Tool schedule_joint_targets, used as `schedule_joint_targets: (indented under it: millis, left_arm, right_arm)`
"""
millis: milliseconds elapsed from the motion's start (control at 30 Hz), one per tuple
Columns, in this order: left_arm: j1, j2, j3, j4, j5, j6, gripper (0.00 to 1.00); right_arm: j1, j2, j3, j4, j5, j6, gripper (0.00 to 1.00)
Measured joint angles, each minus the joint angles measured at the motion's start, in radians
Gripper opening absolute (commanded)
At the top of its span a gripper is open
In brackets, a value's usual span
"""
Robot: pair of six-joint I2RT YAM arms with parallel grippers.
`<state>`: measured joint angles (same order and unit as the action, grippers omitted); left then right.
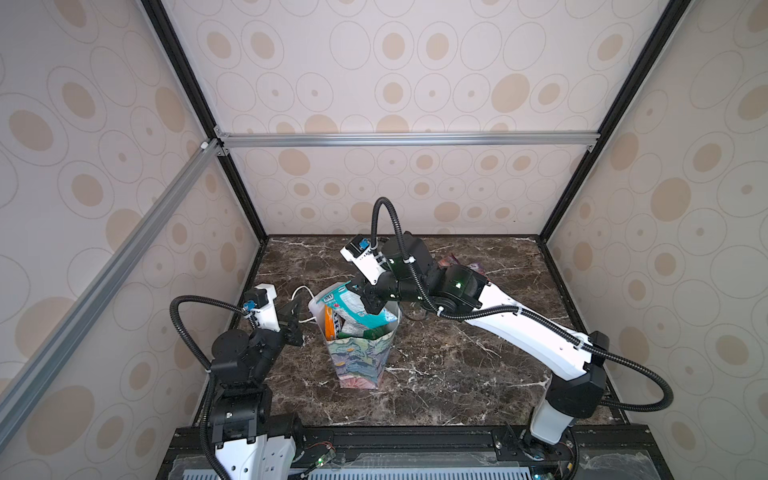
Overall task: Place the snacks into the paper bag
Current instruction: 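Lower the teal packet into the bag with the right gripper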
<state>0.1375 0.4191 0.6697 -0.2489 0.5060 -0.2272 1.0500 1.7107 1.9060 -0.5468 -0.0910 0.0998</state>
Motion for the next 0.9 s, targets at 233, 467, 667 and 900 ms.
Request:
schedule_joint_targets:
  millis: [233, 467, 667, 900]
  left_arm:
    - [0.000, 0.000, 0.000, 0.000, 0.000, 0.000, 0.00]
    - [0.000, 0.000, 0.000, 0.000, 0.000, 0.000, 0.00]
    - [0.000, 0.000, 0.000, 0.000, 0.000, 0.000, 0.00]
    - [0.000, 0.000, 0.000, 0.000, 0.000, 0.000, 0.00]
  right_arm:
    - [0.006, -0.031, -0.034, 0.098, -0.048, 0.077, 0.00]
    - [0.006, -0.063, -0.183, 0.193, -0.037, 0.140, 0.00]
    - [0.006, -0.115, -0.315, 0.265, 0.002, 0.185, 0.00]
    - [0.007, -0.116, -0.332, 0.300, 0.017, 0.207, 0.38]
